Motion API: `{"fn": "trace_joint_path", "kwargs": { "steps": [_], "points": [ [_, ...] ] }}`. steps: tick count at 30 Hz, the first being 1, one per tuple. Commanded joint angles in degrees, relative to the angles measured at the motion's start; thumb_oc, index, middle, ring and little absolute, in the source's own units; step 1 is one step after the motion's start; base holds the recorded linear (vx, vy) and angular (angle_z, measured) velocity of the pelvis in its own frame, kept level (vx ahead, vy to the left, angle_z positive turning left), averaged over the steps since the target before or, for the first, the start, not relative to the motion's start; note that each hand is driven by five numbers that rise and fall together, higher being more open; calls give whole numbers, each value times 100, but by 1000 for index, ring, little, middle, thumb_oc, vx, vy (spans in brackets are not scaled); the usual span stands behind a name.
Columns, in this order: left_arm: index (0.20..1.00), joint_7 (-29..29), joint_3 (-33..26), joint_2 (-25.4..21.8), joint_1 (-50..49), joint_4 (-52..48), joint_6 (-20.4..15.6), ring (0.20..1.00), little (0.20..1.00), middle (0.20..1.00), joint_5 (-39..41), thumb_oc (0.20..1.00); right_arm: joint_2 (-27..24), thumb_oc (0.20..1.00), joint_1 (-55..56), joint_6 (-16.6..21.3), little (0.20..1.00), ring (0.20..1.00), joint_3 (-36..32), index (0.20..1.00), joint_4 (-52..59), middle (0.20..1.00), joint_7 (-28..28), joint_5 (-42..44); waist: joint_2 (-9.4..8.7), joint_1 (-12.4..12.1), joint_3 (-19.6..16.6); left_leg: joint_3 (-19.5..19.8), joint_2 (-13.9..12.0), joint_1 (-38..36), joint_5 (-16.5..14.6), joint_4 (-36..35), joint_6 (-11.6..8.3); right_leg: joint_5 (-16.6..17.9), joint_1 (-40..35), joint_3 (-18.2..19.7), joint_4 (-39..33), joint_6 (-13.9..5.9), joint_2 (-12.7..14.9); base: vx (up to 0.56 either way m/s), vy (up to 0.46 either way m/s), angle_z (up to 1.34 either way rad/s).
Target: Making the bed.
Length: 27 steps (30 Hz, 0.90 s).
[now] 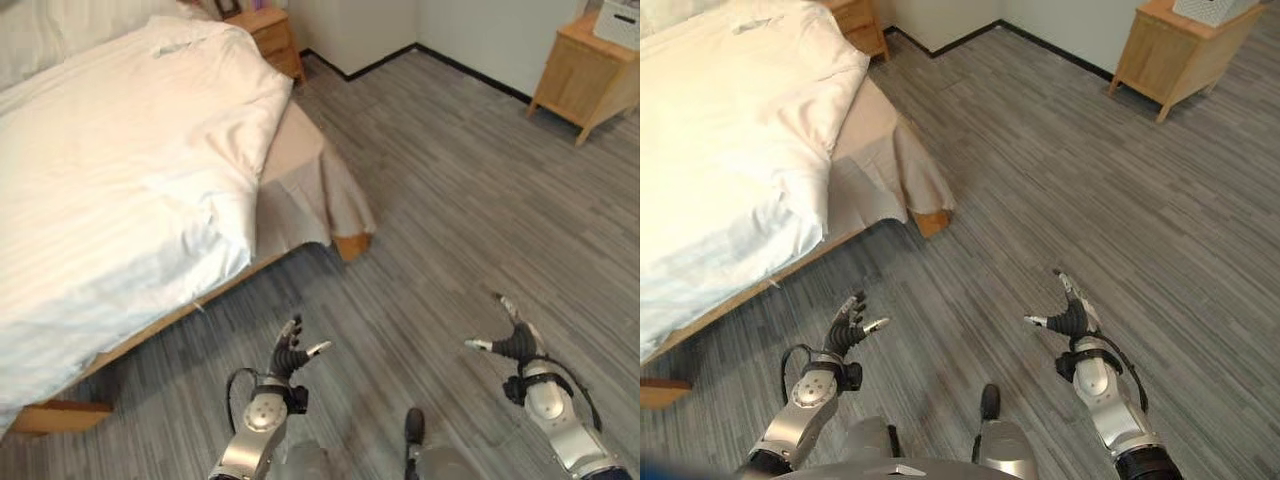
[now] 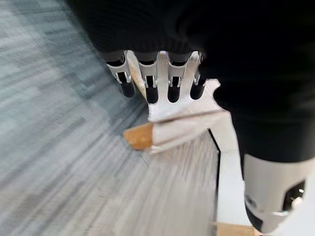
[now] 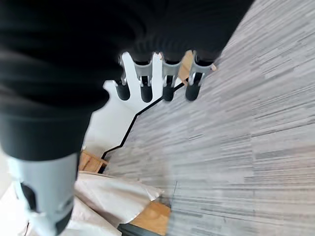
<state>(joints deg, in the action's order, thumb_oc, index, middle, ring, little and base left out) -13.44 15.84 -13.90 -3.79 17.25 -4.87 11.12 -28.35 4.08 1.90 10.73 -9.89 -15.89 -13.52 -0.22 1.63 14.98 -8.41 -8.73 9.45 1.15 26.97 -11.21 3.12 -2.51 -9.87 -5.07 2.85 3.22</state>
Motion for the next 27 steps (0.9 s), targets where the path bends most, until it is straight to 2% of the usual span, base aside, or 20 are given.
{"fn": "trace_joint_path", "kwargs": {
  "steps": [1, 2, 3, 4, 6, 8, 9, 11, 12, 13, 14, 15, 16, 17, 18, 19, 21, 23, 25, 27],
  "points": [
    [1000, -86, -55, -121, -2, -377, -233, 1000, 1000, 1000, 116, 1000, -143, 1000, -67, 193, 1000, 1000, 19, 1000, 285, 1000, -49, -19, 67, -151, 46, -506, 275, -222, -239, -931, 616, -546, -46, -75, 7, -829, 430, 429, 64, -32],
    [1000, -85, -61, -121, -26, -371, -207, 1000, 1000, 1000, 87, 1000, -166, 1000, -74, 170, 1000, 1000, 24, 1000, 261, 1000, -73, -69, 120, -192, 4, -662, 338, -156, -113, -1437, 623, -630, -152, -78, 7, -862, 372, 478, 97, -5],
    [1000, -87, -49, -98, -24, -306, -175, 1000, 1000, 1000, 60, 1000, -164, 1000, -159, 97, 1000, 1000, 48, 1000, 143, 1000, -145, -152, 233, -288, -32, -907, 296, 6, 281, -2137, 557, -815, -403, -94, 7, -891, 236, 389, 76, -5],
    [1000, -88, -48, -94, -23, -303, -175, 1000, 1000, 1000, 58, 1000, -164, 1000, -164, 99, 1000, 1000, 52, 1000, 133, 1000, -151, -154, 225, -289, -30, -913, 315, -36, 319, -2211, 551, -822, -411, -93, 7, -891, 245, 364, 77, 9],
    [1000, -116, -59, -85, -21, -273, -152, 1000, 1000, 1000, 48, 1000, -163, 1000, -227, 40, 1000, 1000, 70, 1000, 104, 1000, -236, -222, 277, -329, -49, -1232, 137, 26, 572, -2725, 484, -959, -624, -168, 7, -919, 215, 303, 75, 16],
    [1000, -155, -88, -74, -64, -256, -145, 1000, 1000, 1000, 21, 1000, -169, 1000, -253, -22, 1000, 1000, 71, 1000, 126, 1000, -276, -276, 249, -372, -68, -1493, -9, 58, 756, -3024, 452, -1049, -900, -243, 7, -964, 268, 399, 118, 21],
    [1000, -135, -143, -68, -136, -266, -142, 1000, 1000, 1000, 2, 1000, -167, 1000, -218, -10, 1000, 1000, 53, 1000, 151, 1000, -232, -331, 269, -378, -161, -1525, -55, -11, 712, -3103, 496, -1065, -1012, -292, 7, -1032, 255, 410, 127, 21],
    [1000, -148, -164, -73, -197, -273, -117, 1000, 1000, 1000, -18, 1000, -134, 1000, -193, -24, 1000, 1000, 66, 1000, 170, 1000, -213, -393, 279, -373, -216, -1539, -92, -57, 859, -3127, 500, -1090, -1120, -300, 7, -1063, 244, 409, 113, 2],
    [1000, -157, -192, -114, -296, -274, -74, 1000, 1000, 1000, -83, 1000, -38, 1000, -243, -71, 1000, 1000, 184, 1000, 153, 1000, -192, -660, 97, -453, -364, -1509, 39, -248, 857, -3133, 601, -1122, -1397, -254, 64, -1135, 411, 391, 99, -6],
    [1000, -157, -197, -117, -295, -275, -74, 1000, 1000, 1000, -83, 1000, -33, 1000, -250, -71, 1000, 1000, 188, 1000, 150, 1000, -194, -662, 106, -469, -370, -1525, 21, -241, 878, -3145, 603, -1101, -1376, -233, 58, -1129, 396, 617, 165, 1],
    [1000, -156, -228, -195, -311, -247, -46, 1000, 1000, 1000, -104, 1000, 29, 1000, -313, -128, 1000, 1000, 293, 1000, 102, 1000, -164, -837, -98, -569, -436, -1568, 106, -384, 739, -3120, 709, -1072, -1411, -267, 323, -1270, 594, 394, 124, -1],
    [1000, -132, -272, -303, -310, -285, -10, 1000, 1000, 1000, -178, 1000, 22, 1000, -309, -138, 1000, 1000, 326, 1000, 190, 1000, -96, -971, -283, -668, -469, -1546, 257, -525, 560, -3136, 837, -787, -1274, -334, 944, -1465, 816, 404, 129, 14],
    [1000, -131, -273, -307, -311, -288, -7, 1000, 1000, 1000, -178, 1000, 27, 1000, -308, -140, 1000, 1000, 326, 1000, 192, 1000, -94, -973, -295, -668, -472, -1549, 271, -523, 555, -3136, 844, -800, -1261, -332, 966, -1474, 833, 335, 130, 37],
    [1000, -159, -273, -437, -219, -281, 34, 1000, 1000, 1000, -287, 1000, -77, 1000, -478, -166, 1000, 1000, 425, 1000, 333, 1000, -34, -1230, -423, -674, -392, -1417, 460, -692, 377, -3165, 976, -118, -860, -286, 1873, -1659, 1067, 157, 74, 46],
    [1000, -159, -277, -438, -213, -280, 35, 1000, 1000, 1000, -287, 1000, -74, 1000, -487, -168, 1000, 1000, 427, 1000, 332, 1000, -33, -1232, -433, -674, -392, -1422, 472, -683, 371, -3162, 986, -131, -835, -276, 1905, -1669, 1083, 211, 94, 46],
    [1000, -186, -290, -509, -172, -289, 46, 1000, 1000, 1000, -313, 1000, -112, 1000, -572, -158, 1000, 1000, 435, 1000, 438, 1000, -49, -1289, -438, -648, -352, -1344, 489, -732, 320, -3197, 1040, 207, -556, -95, 2362, -1664, 1052, 113, 48, 37],
    [1000, -232, -341, -611, -101, -294, 43, 1000, 1000, 1000, -358, 1000, -161, 1000, -708, -111, 1000, 1000, 448, 1000, 653, 1000, -52, -1382, -347, -589, -311, -1234, 382, -858, 176, -3197, 1070, 295, -89, 73, 2873, -1638, 1055, 225, 21, 48],
    [1000, -271, -411, -679, -22, -313, 35, 1000, 1000, 1000, -360, 1000, -199, 1000, -832, -76, 1000, 1000, 454, 1000, 902, 1000, -36, -1422, -299, -570, -298, -1172, 277, -949, 80, -3197, 1015, -5, 278, -87, 2752, -1510, 1205, 270, -30, 58],
    [1000, -283, -498, -721, -20, -418, 11, 1000, 1000, 1000, -344, 1000, -227, 1000, -944, -31, 1000, 1000, 502, 1000, 1075, 1000, 40, -1408, -306, -476, -258, -1009, 259, -1077, -39, -3197, 934, -485, 388, -233, 2293, -1408, 1184, 334, -84, 40],
    [1000, -306, -605, -692, -62, -483, -6, 1000, 1000, 1000, -305, 1000, -227, 1000, -1020, -15, 1000, 1000, 563, 1000, 1176, 1000, 88, -1388, -381, -327, -223, -780, 275, -1263, -198, -3197, 852, -495, 524, -42, 1162, -1340, 886, 427, -186, 62]
  ]
}}
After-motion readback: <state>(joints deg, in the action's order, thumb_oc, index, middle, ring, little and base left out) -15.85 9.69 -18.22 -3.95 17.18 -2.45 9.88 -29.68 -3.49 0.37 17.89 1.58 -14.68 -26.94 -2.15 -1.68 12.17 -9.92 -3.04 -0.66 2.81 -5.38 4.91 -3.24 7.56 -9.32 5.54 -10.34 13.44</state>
